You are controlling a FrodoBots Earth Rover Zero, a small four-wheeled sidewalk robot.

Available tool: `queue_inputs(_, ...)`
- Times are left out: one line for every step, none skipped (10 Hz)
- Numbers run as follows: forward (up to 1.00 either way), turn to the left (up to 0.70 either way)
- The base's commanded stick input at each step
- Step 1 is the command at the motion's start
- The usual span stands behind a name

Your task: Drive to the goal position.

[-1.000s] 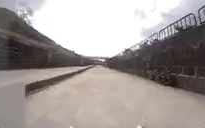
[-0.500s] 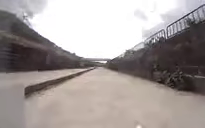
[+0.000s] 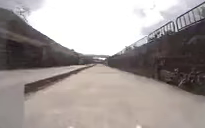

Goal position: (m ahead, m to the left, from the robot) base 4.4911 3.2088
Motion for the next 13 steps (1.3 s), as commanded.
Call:
queue_inputs(1.0,0.0)
queue_inputs(1.0,0.0)
queue_inputs(1.0,0.0)
queue_inputs(1.0,0.0)
queue_inputs(1.0,0.0)
queue_inputs(1.0,0.0)
queue_inputs(1.0,0.0)
queue_inputs(1.0,0.0)
queue_inputs(1.0,0.0)
queue_inputs(1.0,0.0)
queue_inputs(1.0,0.0)
queue_inputs(1.0,0.0)
queue_inputs(1.0,0.0)
